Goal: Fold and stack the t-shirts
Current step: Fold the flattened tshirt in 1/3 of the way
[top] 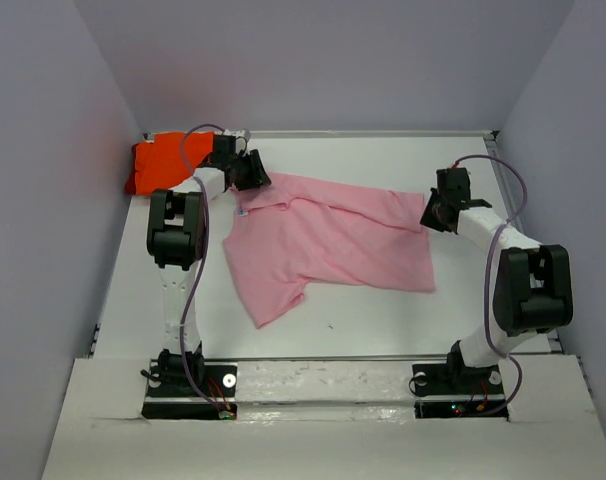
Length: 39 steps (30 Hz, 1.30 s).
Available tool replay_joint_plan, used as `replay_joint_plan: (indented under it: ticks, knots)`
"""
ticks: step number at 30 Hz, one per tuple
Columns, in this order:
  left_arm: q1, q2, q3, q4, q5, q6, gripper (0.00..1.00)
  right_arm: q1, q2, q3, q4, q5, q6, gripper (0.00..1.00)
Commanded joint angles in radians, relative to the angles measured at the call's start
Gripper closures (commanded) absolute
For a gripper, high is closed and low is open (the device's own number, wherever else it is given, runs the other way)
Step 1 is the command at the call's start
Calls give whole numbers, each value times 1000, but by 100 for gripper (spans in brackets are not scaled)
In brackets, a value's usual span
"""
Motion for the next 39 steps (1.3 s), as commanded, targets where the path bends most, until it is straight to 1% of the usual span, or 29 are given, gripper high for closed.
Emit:
replay_joint_plan:
  ticks: [1,10,13,15,16,17,18,20,22,23,27,28,31,32,33,39]
  knots:
    - [8,-40,30,-12,27,-7,48,5,-39,37,-45,66,-25,100]
    - [17,-40,30,-8,44,-18,48,-13,-93,24,-89,86,-30,100]
    - [17,-38,28,-5,48,-19,48,-13,-59,59,-89,77,-35,100]
    - [17,-38,27,-3,50,-21,48,-13,-4,96,-89,56,-38,87]
    - [17,-35,28,-3,54,-21,48,-13,16,140,-88,34,-33,83]
    - [17,-34,28,-3,55,-19,48,-13,36,160,-83,19,-33,69]
    - [17,-34,27,-3,55,-21,48,-13,54,181,-82,5,-33,64]
    - [16,-37,22,-3,48,-18,48,-13,117,240,-74,-27,-28,58]
    - [16,-37,22,-3,44,-13,51,-13,174,270,-63,-44,-27,57]
    - [17,-34,24,-3,45,-12,55,-13,194,299,-53,-61,-28,57]
    - [16,-31,22,-5,42,-6,60,-13,293,359,-43,-89,-21,57]
    - [16,-31,24,-8,39,1,60,-13,325,367,-33,-116,-15,57]
    - [16,-34,25,-12,30,5,57,-13,367,386,-11,-156,4,54]
    - [17,-34,27,-15,30,7,55,-13,388,389,6,-206,7,52]
    - [16,-35,27,-17,28,8,50,-13,399,393,9,-216,11,51]
    - [17,-23,30,-32,5,24,48,-4,465,430,20,-291,28,49]
